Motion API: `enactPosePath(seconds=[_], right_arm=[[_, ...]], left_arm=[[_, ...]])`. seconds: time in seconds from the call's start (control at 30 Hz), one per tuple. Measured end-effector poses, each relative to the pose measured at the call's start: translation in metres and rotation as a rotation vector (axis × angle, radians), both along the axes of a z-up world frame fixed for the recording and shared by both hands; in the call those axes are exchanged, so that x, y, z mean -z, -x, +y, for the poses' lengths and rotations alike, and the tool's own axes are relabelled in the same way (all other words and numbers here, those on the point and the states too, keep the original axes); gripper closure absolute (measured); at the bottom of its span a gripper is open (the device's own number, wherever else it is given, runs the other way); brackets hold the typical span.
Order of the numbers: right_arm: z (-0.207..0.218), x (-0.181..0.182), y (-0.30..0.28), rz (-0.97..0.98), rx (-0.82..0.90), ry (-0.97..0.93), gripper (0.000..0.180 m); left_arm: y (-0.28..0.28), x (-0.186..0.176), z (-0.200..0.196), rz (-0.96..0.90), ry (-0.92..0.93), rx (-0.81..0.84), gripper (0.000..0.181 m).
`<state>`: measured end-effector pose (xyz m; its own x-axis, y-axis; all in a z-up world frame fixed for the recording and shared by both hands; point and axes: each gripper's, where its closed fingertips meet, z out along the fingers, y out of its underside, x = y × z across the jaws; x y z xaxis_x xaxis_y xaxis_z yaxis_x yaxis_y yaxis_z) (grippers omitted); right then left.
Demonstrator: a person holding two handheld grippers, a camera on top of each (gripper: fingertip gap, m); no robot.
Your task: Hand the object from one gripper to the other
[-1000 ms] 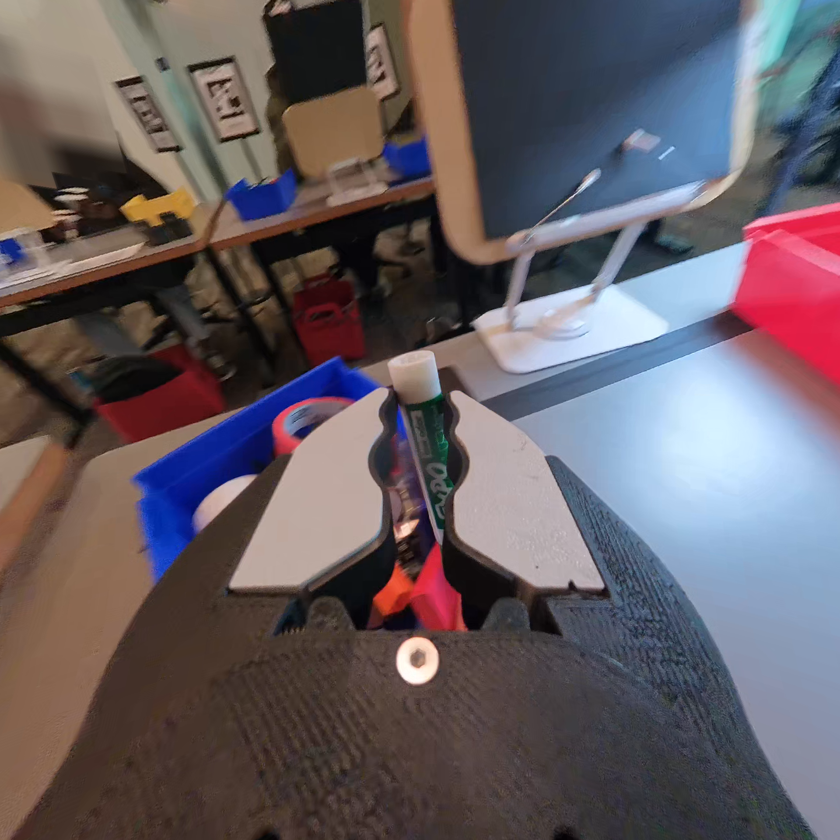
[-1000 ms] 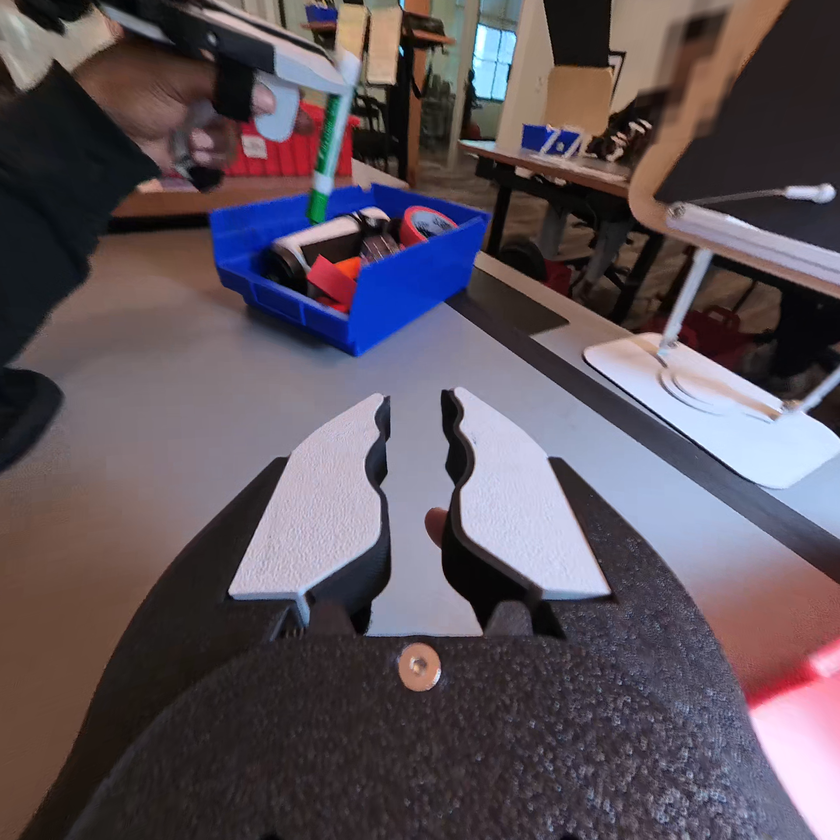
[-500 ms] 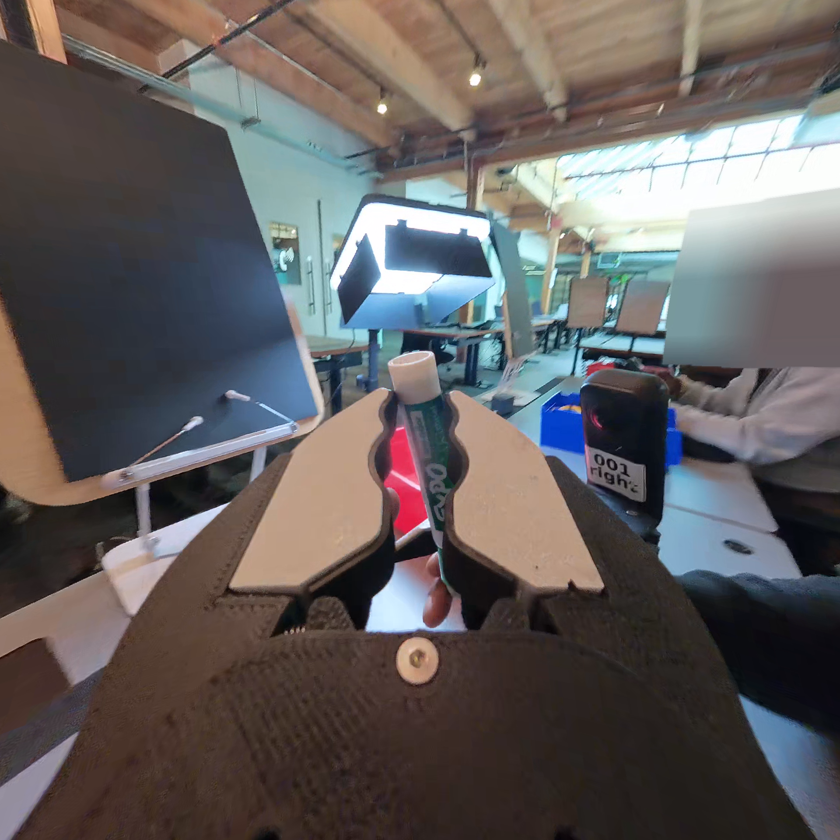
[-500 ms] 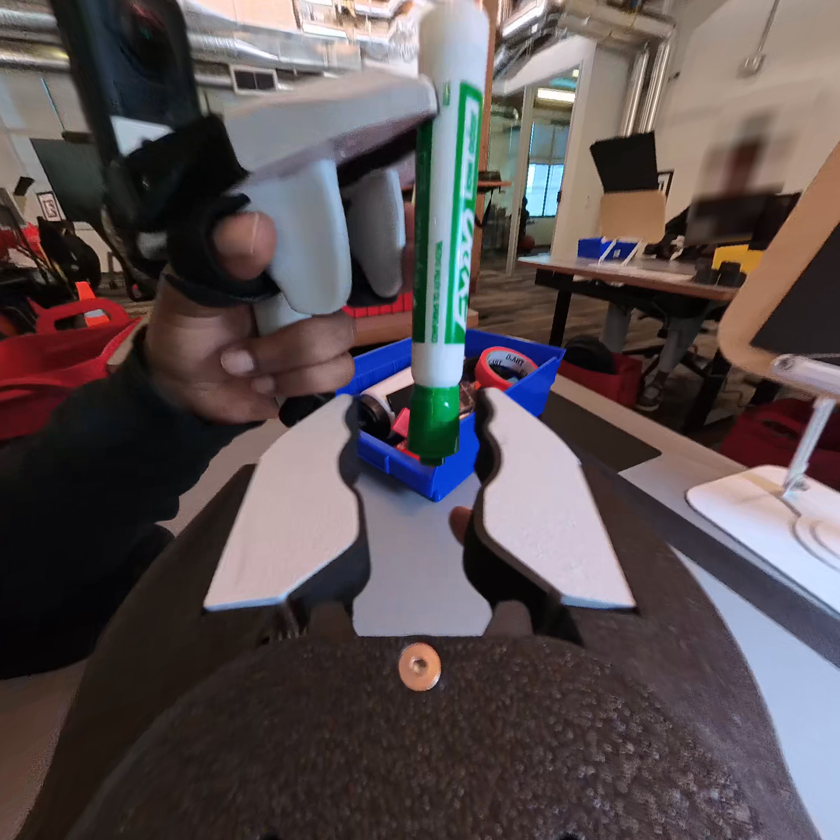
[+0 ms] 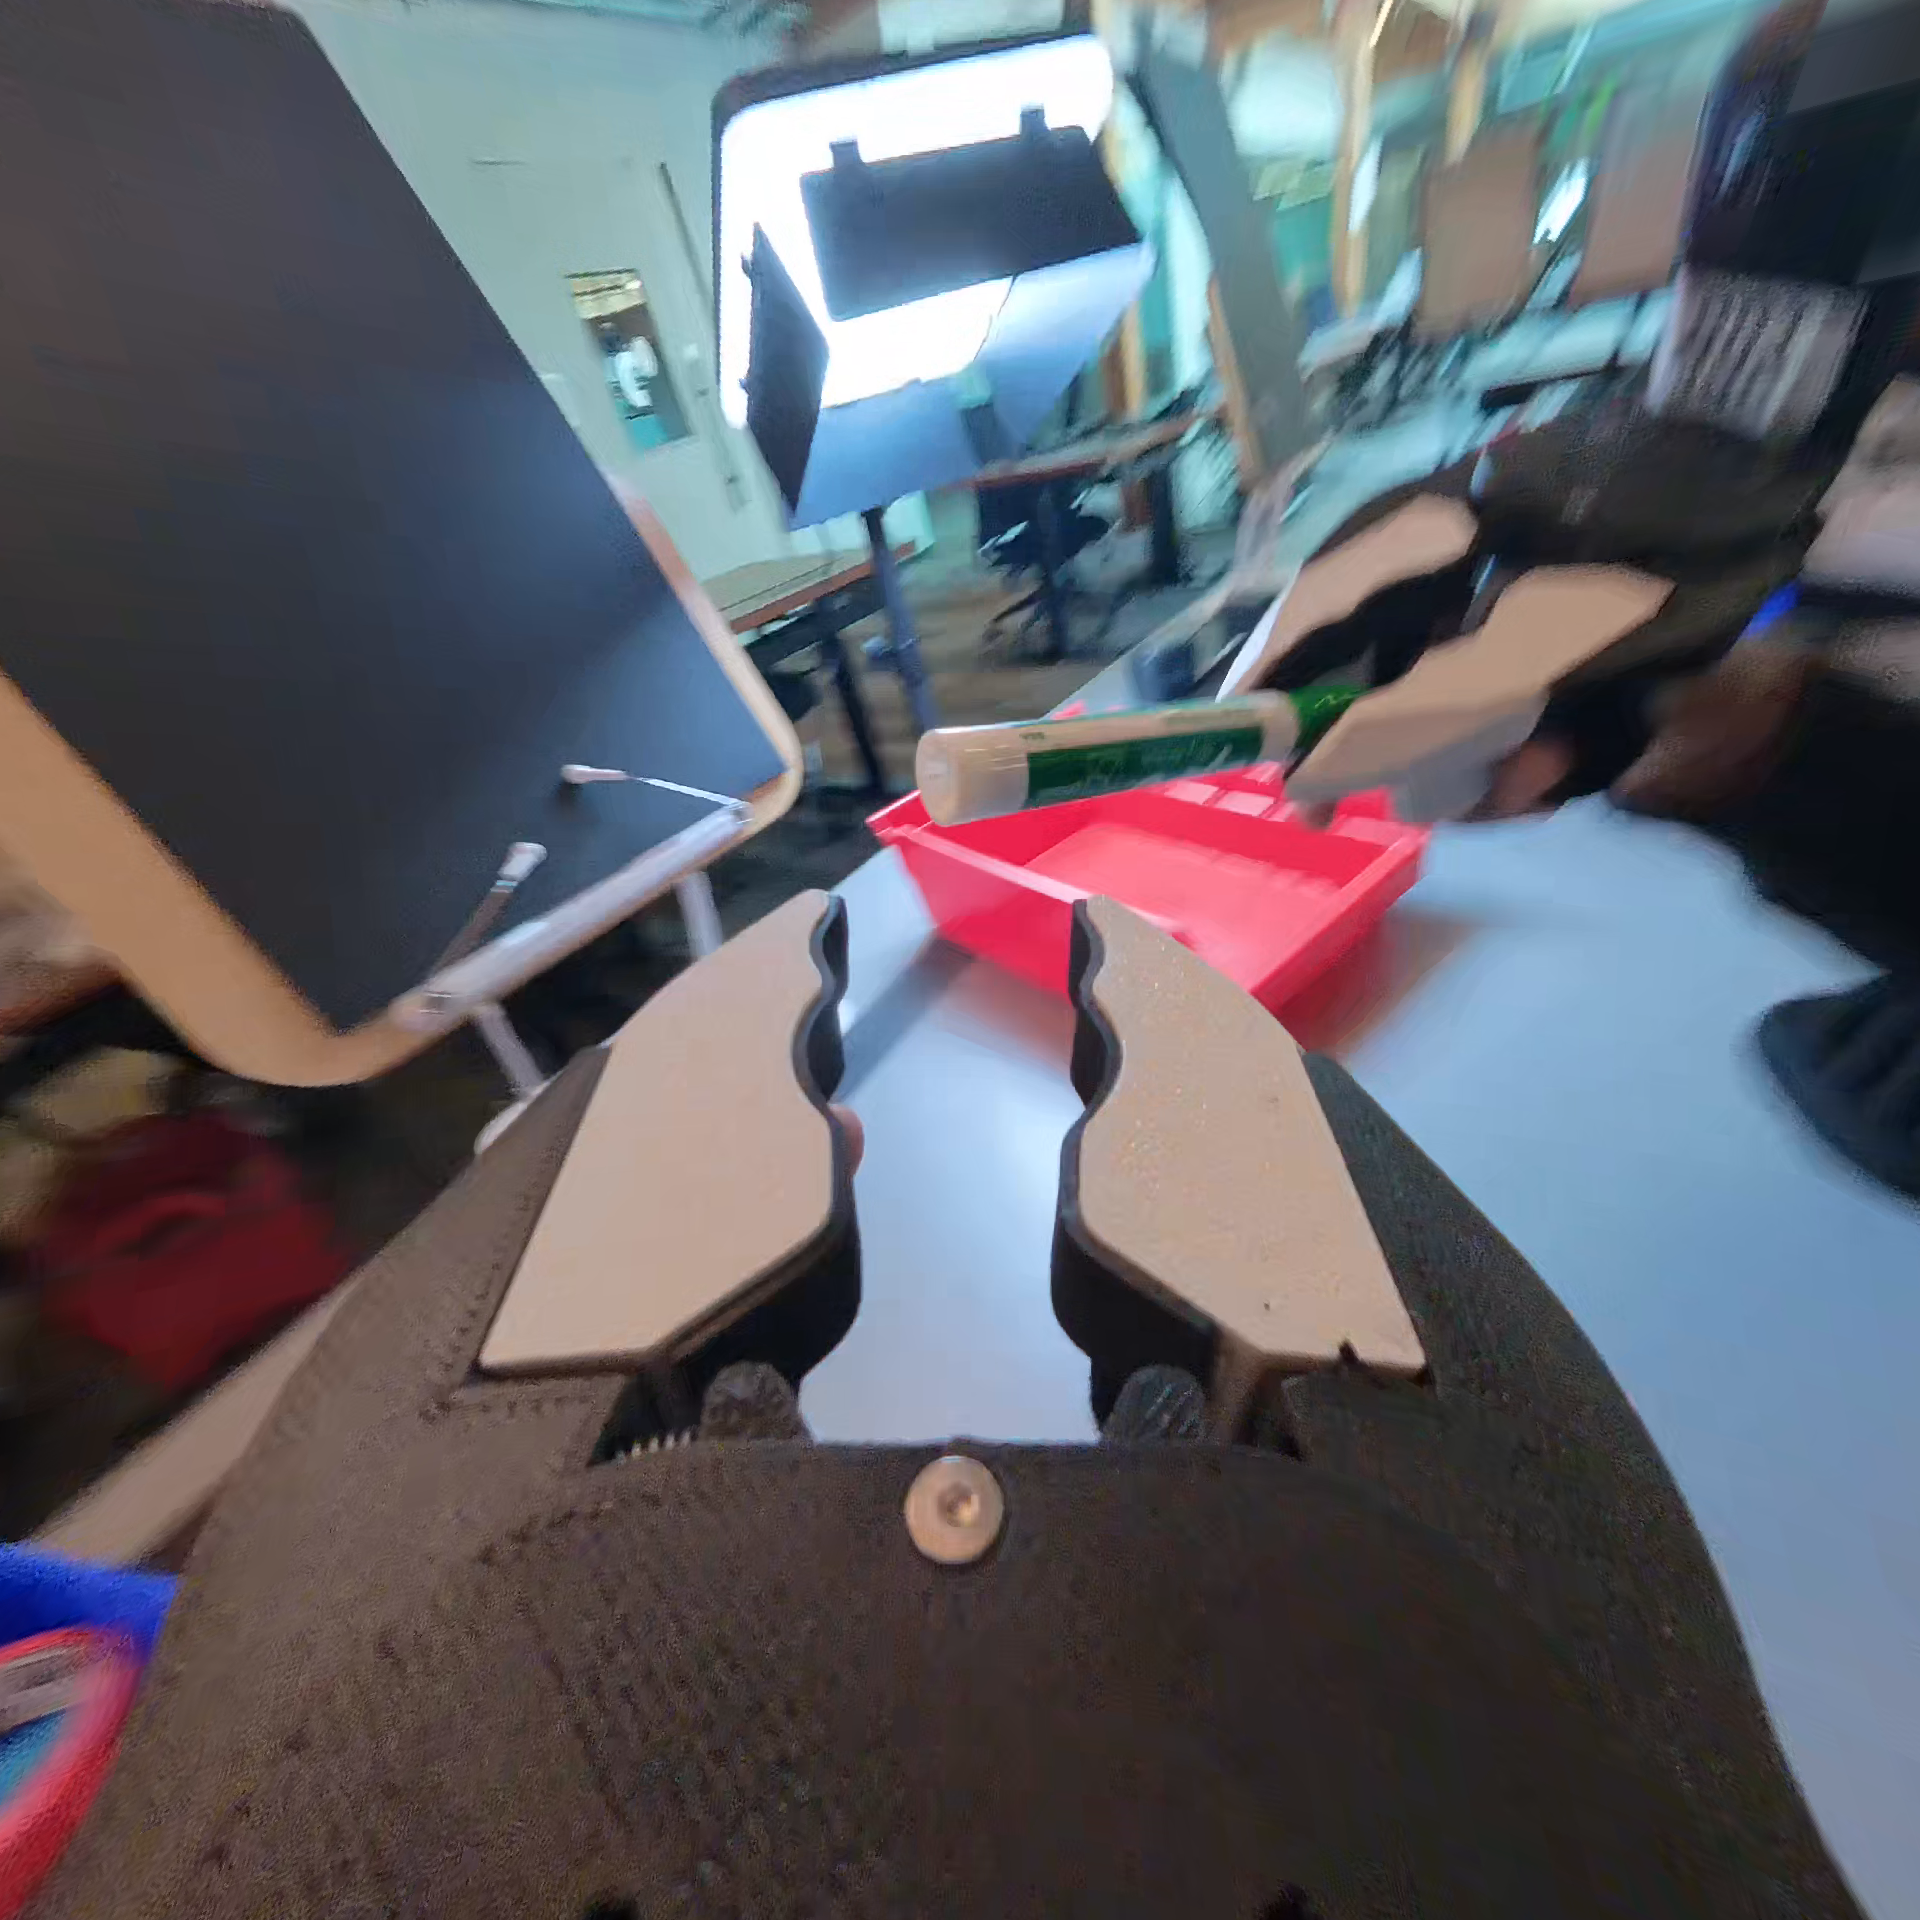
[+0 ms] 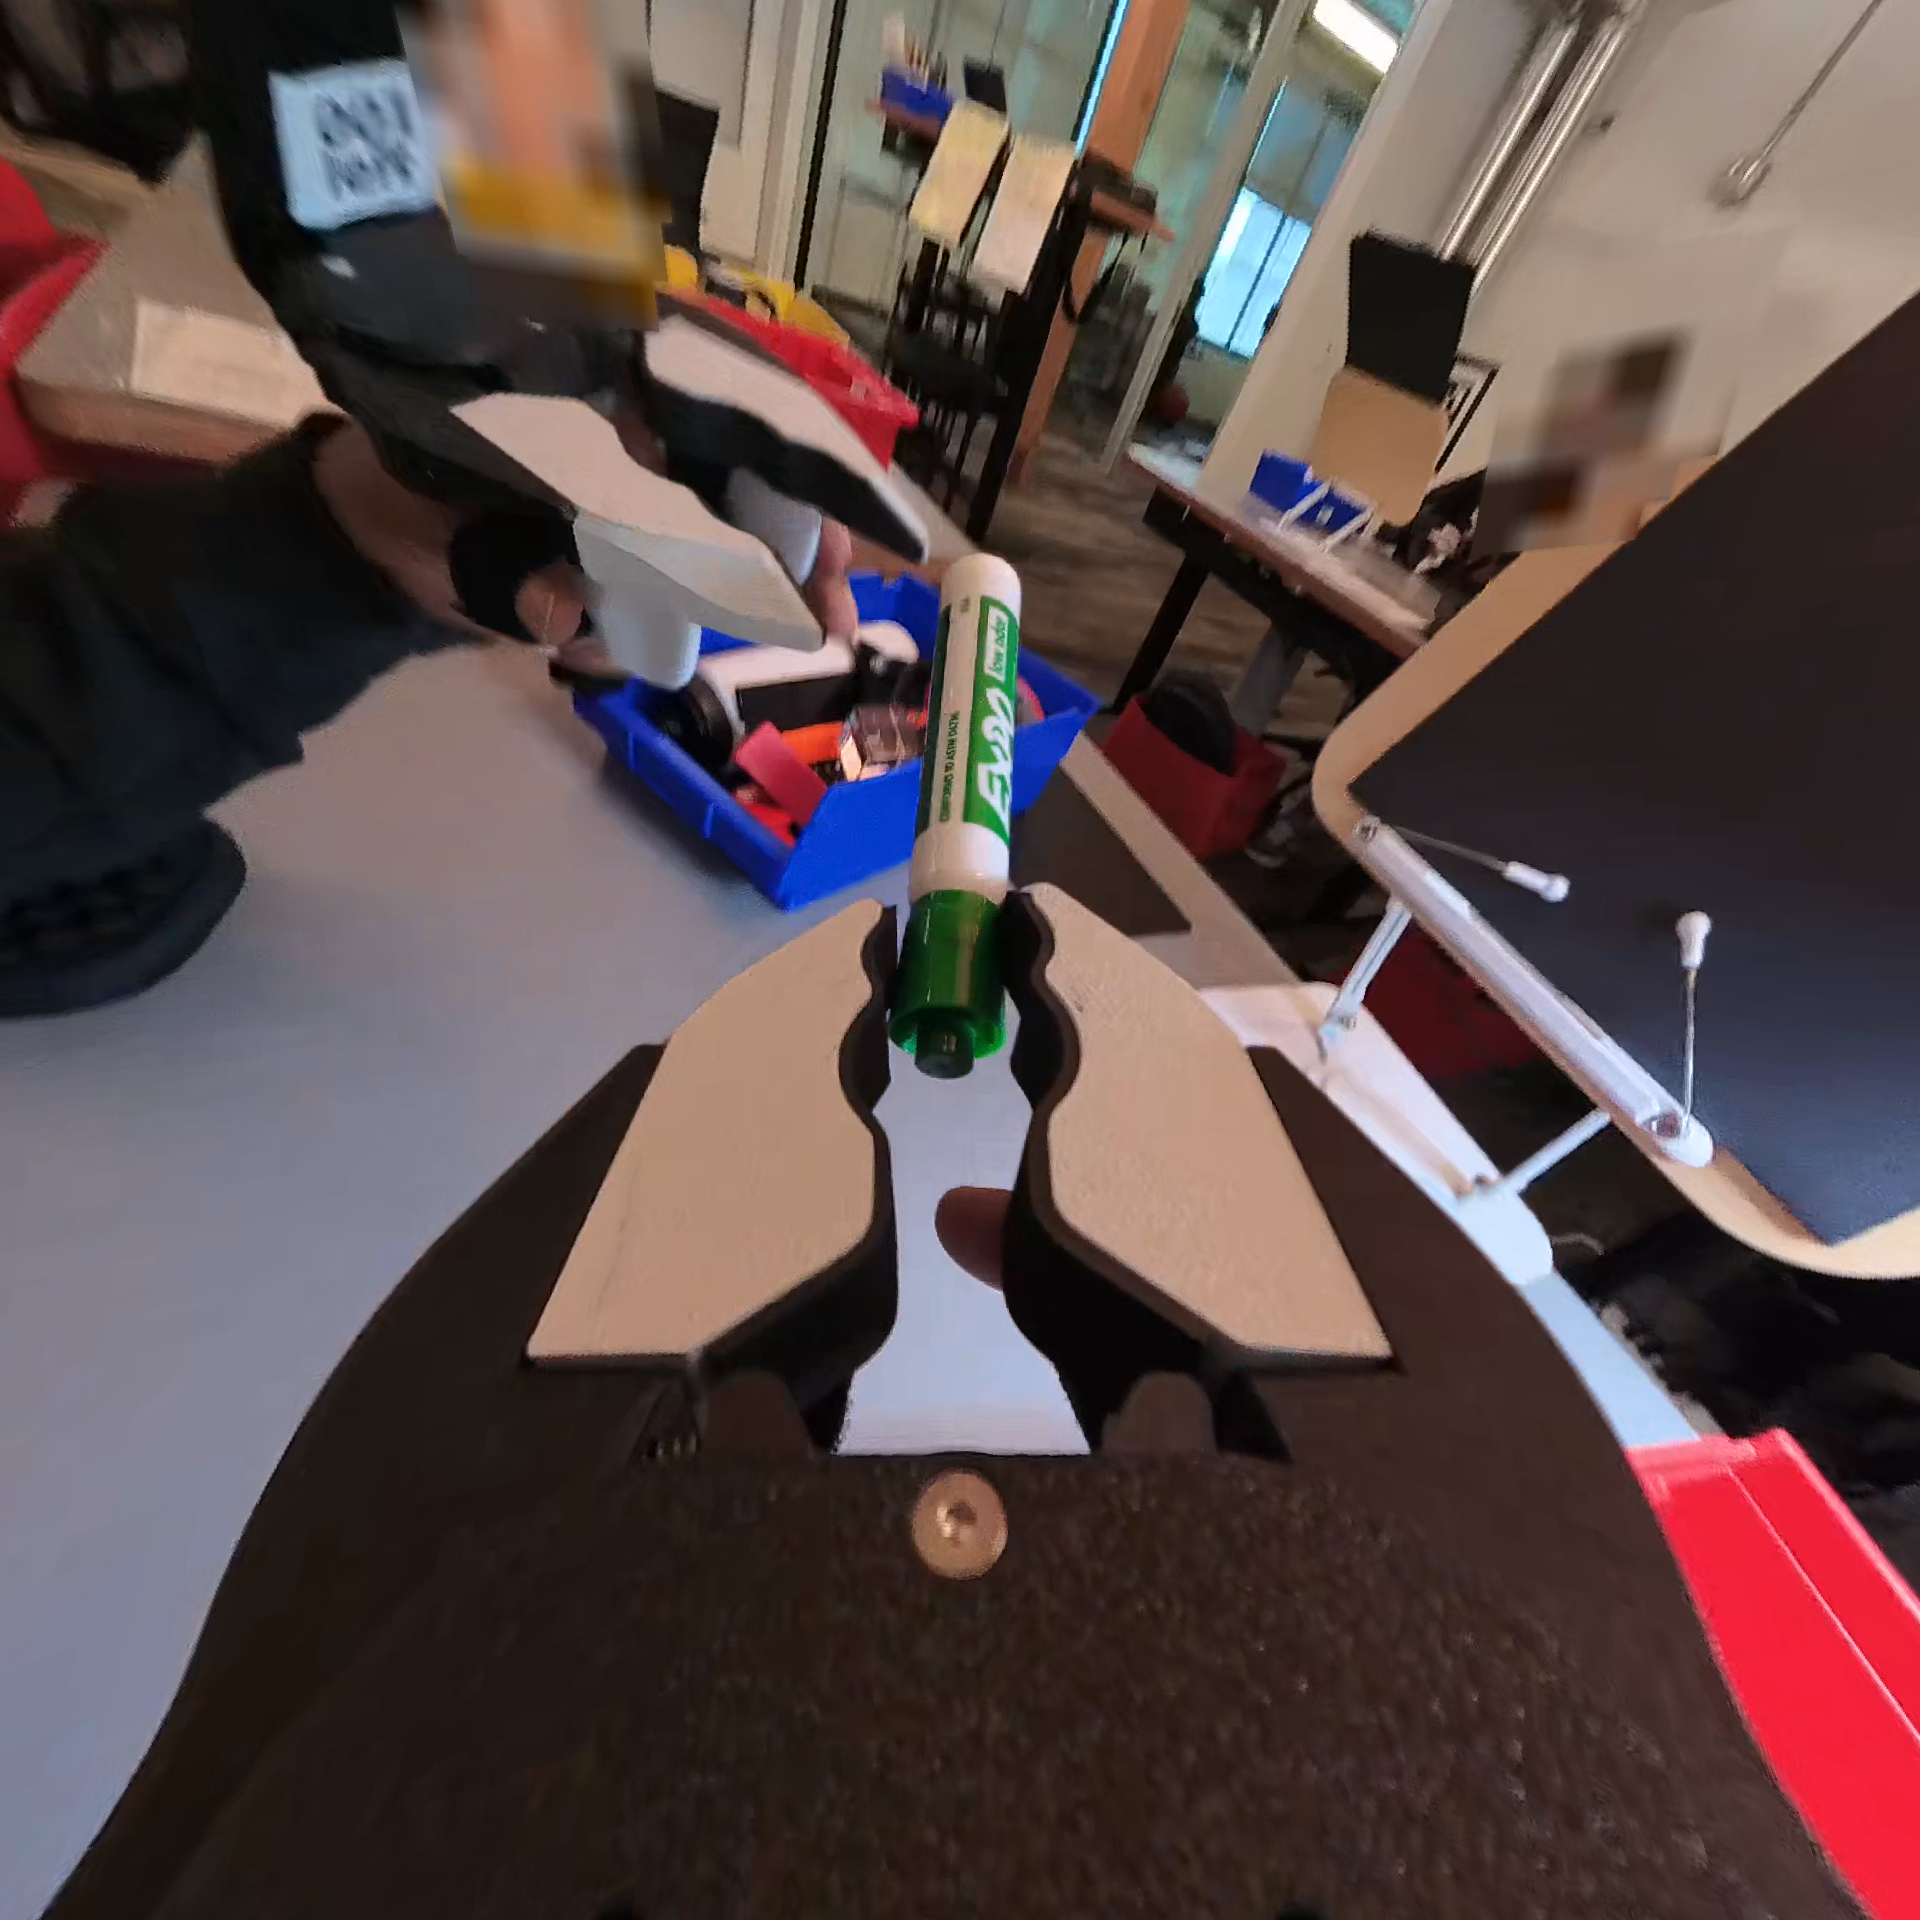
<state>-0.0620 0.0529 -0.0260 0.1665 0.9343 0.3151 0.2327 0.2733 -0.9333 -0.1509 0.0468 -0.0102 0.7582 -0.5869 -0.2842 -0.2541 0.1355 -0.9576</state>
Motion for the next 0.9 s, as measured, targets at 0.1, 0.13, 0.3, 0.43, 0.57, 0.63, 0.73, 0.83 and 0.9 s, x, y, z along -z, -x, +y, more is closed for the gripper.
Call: enactPosePath(seconds=[0.1, 0.13, 0.3, 0.43, 0.57, 0.63, 0.73, 0.83, 0.9], right_arm=[[0.004, 0.021, -0.010, -0.160, 0.022, 0.027, 0.160], [0.006, 0.028, -0.012, -0.202, 0.039, 0.035, 0.160], [-0.005, 0.050, -0.003, -0.285, -0.021, 0.153, 0.160], [-0.011, 0.055, -0.001, -0.305, -0.059, 0.168, 0.160], [-0.019, 0.025, -0.001, -0.120, -0.137, 0.156, 0.159], [-0.025, 0.004, -0.001, 0.009, -0.181, 0.162, 0.156], [-0.028, -0.013, -0.001, 0.136, -0.223, 0.192, 0.148], [-0.031, -0.011, 0.005, 0.161, -0.253, 0.199, 0.143], [-0.036, -0.005, 0.010, 0.142, -0.287, 0.210, 0.140]], left_arm=[[-0.012, 0.015, 0.002, 0.297, -0.103, -0.099, 0.138], [-0.019, 0.023, 0.002, 0.373, -0.111, -0.100, 0.136], [-0.043, 0.072, 0.013, 0.630, -0.092, -0.090, 0.134], [-0.045, 0.084, 0.020, 0.754, -0.167, -0.131, 0.157], [-0.059, 0.079, 0.015, 0.513, -0.117, -0.009, 0.160], [-0.067, 0.073, 0.009, 0.309, -0.045, 0.093, 0.160], [-0.078, 0.058, -0.003, 0.020, 0.054, 0.252, 0.160], [-0.088, 0.043, -0.017, -0.213, 0.152, 0.413, 0.160], [-0.093, 0.040, -0.023, -0.297, 0.213, 0.487, 0.160]])
